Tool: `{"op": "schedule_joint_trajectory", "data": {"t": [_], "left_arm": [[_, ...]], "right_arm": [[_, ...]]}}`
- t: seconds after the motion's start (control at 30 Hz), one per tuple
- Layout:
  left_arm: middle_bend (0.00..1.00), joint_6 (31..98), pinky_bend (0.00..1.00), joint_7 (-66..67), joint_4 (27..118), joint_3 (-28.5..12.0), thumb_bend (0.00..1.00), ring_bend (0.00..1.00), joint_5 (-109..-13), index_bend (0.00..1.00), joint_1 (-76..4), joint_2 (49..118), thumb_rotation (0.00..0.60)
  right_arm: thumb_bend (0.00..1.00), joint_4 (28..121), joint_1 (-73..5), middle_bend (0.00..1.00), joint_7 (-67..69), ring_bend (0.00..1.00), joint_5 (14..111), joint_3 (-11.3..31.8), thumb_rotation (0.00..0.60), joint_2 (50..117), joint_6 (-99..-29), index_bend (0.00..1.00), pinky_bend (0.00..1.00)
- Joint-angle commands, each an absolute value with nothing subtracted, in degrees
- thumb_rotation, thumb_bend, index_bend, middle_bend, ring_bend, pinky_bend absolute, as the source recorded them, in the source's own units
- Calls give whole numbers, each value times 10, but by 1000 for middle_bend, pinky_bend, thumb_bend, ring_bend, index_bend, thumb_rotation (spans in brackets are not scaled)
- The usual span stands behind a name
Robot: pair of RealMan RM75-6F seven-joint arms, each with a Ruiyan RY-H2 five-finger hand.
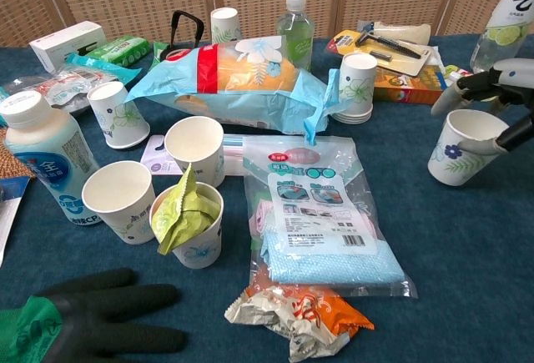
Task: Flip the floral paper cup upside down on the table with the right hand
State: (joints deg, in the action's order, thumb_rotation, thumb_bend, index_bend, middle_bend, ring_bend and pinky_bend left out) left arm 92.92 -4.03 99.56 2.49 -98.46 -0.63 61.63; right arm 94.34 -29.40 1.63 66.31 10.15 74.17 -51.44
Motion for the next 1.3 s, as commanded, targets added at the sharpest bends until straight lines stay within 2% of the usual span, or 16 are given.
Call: {"op": "schedule_joint_trajectory", "data": {"t": [0.03, 0.33, 0.6, 0.7, 0.77, 0.83, 0.9, 0.97, 1.13, 1.3], "left_arm": [[150, 931, 0, -41, 995, 25, 401, 156, -985, 61, -6, 616, 600], [150, 934, 0, -42, 995, 26, 401, 156, -988, 61, -5, 613, 600], [149, 937, 0, -39, 999, 27, 401, 156, -991, 61, -3, 611, 600], [150, 938, 0, -39, 1000, 27, 400, 156, -991, 60, -3, 610, 600], [150, 938, 0, -38, 1000, 27, 401, 156, -992, 61, -3, 610, 600], [149, 940, 0, -38, 1001, 27, 401, 156, -992, 60, -2, 609, 600], [150, 941, 0, -38, 1001, 26, 401, 156, -993, 60, -2, 608, 600], [150, 942, 0, -39, 1001, 25, 401, 156, -994, 60, -3, 609, 600], [150, 937, 0, -39, 1001, 26, 401, 156, -998, 60, -7, 611, 600], [150, 937, 0, -40, 999, 26, 401, 156, -1000, 61, -8, 614, 600]], "right_arm": [[380, 962, -284, 389, 95, 147, 676, 112, 600, 729, -508, 281, 325], [375, 936, -267, 384, 330, 147, 724, 119, 600, 737, -477, 277, 322], [373, 872, -262, 376, 487, 136, 767, 109, 600, 774, -466, 262, 220], [367, 846, -265, 316, 529, 60, 789, 97, 600, 780, -457, 204, 99], [370, 831, -267, 235, 542, 13, 803, 88, 600, 781, -454, 114, 23], [378, 821, -265, 155, 552, 0, 817, 80, 600, 779, -462, 39, 0], [387, 822, -264, 81, 564, 0, 832, 74, 600, 769, -473, 9, 0], [399, 825, -263, 18, 562, 0, 844, 70, 600, 757, -484, 0, 0], [406, 858, -262, 2, 492, 0, 857, 65, 600, 720, -511, 0, 0], [405, 911, -254, 51, 244, 0, 821, 66, 600, 702, -544, 0, 0]]}}
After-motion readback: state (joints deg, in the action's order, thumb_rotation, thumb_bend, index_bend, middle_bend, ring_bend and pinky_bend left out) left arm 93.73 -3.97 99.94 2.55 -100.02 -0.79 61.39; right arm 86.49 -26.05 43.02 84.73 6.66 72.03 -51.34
